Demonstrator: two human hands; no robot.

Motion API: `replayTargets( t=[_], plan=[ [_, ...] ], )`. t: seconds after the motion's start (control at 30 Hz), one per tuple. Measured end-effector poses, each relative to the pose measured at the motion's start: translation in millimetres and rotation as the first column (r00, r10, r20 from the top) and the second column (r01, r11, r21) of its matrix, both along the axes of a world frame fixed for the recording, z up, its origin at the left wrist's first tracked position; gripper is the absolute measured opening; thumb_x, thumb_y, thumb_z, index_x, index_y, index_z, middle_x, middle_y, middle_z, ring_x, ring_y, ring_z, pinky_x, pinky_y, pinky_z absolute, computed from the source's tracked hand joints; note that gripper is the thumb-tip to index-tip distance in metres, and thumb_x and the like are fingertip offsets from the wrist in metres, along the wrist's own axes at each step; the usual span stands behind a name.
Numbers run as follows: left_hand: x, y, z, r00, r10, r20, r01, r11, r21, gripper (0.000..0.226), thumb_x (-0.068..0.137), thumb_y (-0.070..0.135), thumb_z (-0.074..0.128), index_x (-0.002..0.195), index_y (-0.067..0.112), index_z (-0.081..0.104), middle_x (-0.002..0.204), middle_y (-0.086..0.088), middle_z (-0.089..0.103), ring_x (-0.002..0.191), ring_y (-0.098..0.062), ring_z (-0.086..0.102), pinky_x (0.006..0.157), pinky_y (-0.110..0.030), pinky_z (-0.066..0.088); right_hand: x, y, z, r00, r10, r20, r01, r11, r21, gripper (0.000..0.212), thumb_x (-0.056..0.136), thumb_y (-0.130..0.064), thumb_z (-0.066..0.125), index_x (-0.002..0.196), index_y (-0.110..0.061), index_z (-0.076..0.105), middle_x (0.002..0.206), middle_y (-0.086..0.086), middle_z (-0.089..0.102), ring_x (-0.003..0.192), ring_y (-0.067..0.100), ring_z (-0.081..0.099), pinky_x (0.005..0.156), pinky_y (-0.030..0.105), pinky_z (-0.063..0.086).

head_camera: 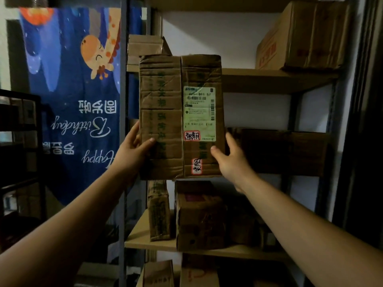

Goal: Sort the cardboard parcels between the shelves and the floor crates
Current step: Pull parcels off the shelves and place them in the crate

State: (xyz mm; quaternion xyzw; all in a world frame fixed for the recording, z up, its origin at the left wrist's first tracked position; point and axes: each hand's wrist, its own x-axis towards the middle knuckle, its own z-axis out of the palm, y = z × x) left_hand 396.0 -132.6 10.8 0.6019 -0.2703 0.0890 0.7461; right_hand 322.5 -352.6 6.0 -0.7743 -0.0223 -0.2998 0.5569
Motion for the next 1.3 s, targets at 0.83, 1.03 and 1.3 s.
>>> replayTargets(
  t=[0.83, 1.03, 1.3],
  plan=[
    [-52.3, 50.4, -53.7, 0.981, 0.19, 0.034, -0.191, 0.981, 0.032, 0.058, 0.078, 0.026, 0.061, 0.127, 0.046, 0.036, 0.122, 0.009, 0.057, 0.104, -0.011, 0.06, 0.071, -0.035, 0.055, -25.6, 32.4, -58.7, 0.973, 0.233, 0.001, -0.233, 0.972, -0.017, 0.076, 0.091, -0.024, 0.06, 0.15, -0.036, 0.014, 0.137, -0.008, 0.045, 0.116, 0.005, 0.053, 0.08, 0.014, 0.05],
    [-54.1, 138.8, -103.7, 0.945, 0.328, 0.002, -0.327, 0.939, 0.107, 0.068, 0.071, 0.018, 0.075, 0.122, 0.045, 0.04, 0.114, 0.009, 0.061, 0.103, -0.008, 0.062, 0.07, -0.029, 0.054, -4.6, 116.6, -97.8, 0.921, 0.377, -0.1, -0.378, 0.926, 0.011, 0.07, 0.093, -0.017, 0.057, 0.149, -0.032, 0.019, 0.126, -0.013, 0.052, 0.104, -0.007, 0.053, 0.085, 0.01, 0.049],
    [-26.1, 266.4, -157.4, 0.914, 0.376, -0.152, -0.357, 0.924, 0.139, 0.058, 0.086, -0.002, 0.057, 0.122, 0.041, 0.04, 0.114, 0.006, 0.06, 0.107, -0.014, 0.061, 0.082, -0.039, 0.054, 45.0, 250.9, -166.5, 0.891, 0.385, -0.241, -0.38, 0.923, 0.069, 0.082, 0.091, -0.03, 0.061, 0.152, -0.035, 0.006, 0.143, -0.014, 0.036, 0.131, 0.014, 0.042, 0.106, 0.04, 0.042]
  ],
)
